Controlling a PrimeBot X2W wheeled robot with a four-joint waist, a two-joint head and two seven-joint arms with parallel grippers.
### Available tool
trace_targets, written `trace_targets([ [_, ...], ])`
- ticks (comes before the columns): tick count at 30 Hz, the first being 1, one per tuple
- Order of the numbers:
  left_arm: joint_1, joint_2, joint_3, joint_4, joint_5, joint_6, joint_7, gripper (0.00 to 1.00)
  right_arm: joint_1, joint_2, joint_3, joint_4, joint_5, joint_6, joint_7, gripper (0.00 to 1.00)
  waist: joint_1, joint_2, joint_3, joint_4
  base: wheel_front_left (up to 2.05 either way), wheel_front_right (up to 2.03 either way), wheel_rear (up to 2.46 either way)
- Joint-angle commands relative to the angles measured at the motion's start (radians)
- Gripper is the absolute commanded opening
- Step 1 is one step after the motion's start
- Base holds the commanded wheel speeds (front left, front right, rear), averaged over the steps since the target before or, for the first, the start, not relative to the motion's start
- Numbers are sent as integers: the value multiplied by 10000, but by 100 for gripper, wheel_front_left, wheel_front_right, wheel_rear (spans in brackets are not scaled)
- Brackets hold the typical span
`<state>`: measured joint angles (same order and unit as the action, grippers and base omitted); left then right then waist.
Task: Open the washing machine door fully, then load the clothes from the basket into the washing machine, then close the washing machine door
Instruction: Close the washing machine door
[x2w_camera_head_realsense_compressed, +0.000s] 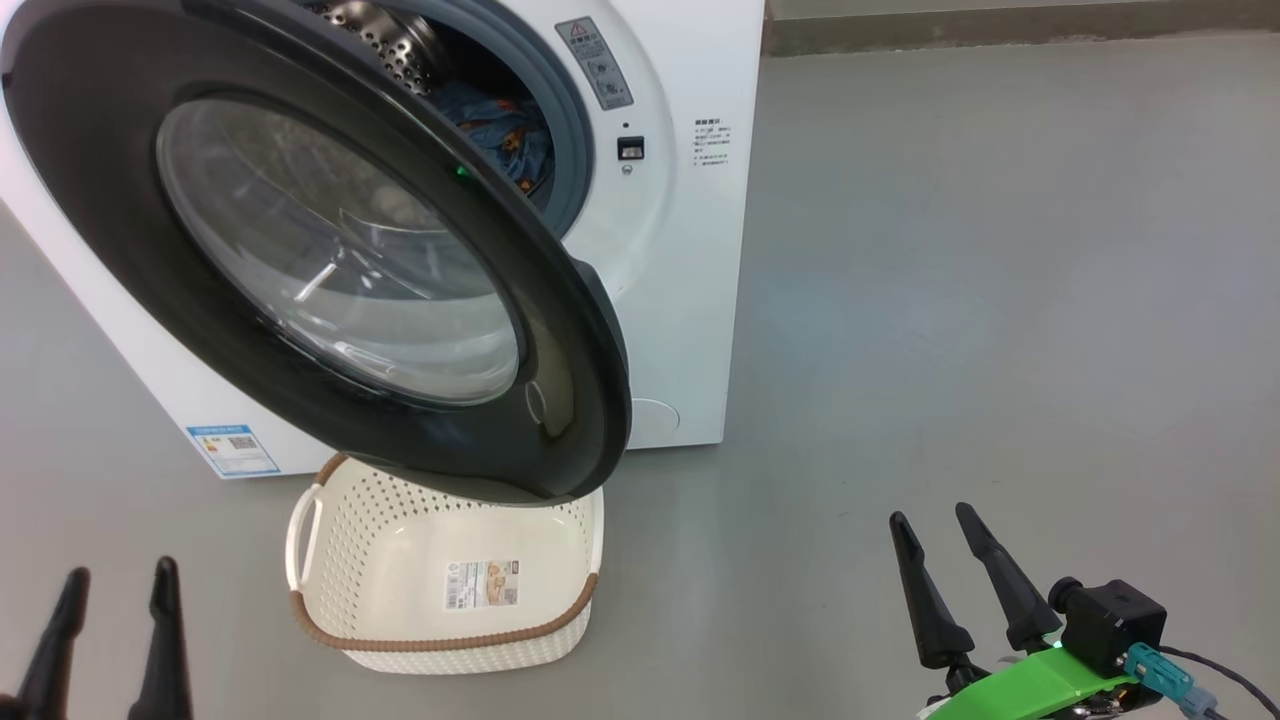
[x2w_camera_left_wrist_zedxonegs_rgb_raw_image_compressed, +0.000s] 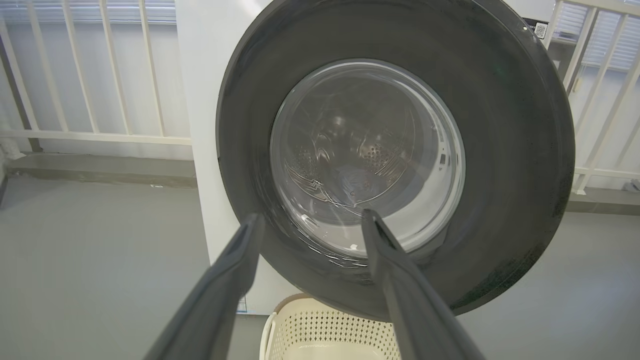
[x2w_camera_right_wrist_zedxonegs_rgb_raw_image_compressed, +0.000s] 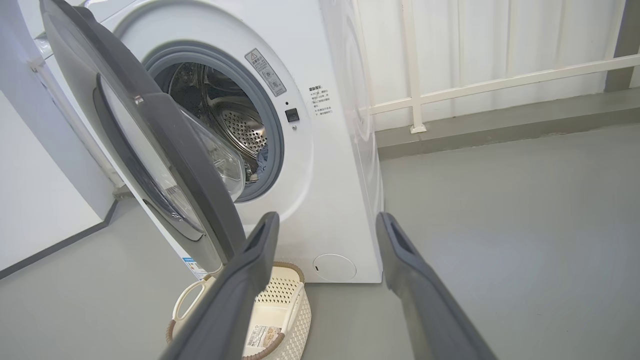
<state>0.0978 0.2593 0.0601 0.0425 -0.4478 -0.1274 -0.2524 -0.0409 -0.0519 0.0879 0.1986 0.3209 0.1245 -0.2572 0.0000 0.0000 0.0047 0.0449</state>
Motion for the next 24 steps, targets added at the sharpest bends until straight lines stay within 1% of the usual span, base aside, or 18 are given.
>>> trace_targets([
  [1, -237, 63, 498, -172, 272, -32, -91, 100, -154, 17, 256, -296, 65, 62, -46, 100, 0, 0, -2, 1, 0, 0, 0],
  [3, -81, -166, 547, -106, 756, -32, -91, 100, -154, 17, 259, -297, 50, 62, -46, 100, 0, 0, -8, -5, 0, 0, 0],
  [7, 174, -482, 558, 67, 1152, -32, -92, 100, -147, 17, 262, -292, 57, 62, -46, 100, 0, 0, -26, -10, 0, 0, 0],
  [13, 397, -704, 739, 448, 1819, -32, -92, 100, -137, 17, 284, -296, 33, 62, -46, 100, 0, 0, -34, -47, 0, 0, 0],
  [18, 461, -971, 902, 573, 2050, -33, -93, 100, -120, 17, 285, -294, 24, 62, -46, 100, 0, 0, -31, -71, 0, 0, 0],
  [24, 447, -1053, 915, 690, 2134, -33, -93, 100, -100, 17, 275, -277, 23, 62, -46, 100, 0, 0, -45, -67, 0, 0, 0],
])
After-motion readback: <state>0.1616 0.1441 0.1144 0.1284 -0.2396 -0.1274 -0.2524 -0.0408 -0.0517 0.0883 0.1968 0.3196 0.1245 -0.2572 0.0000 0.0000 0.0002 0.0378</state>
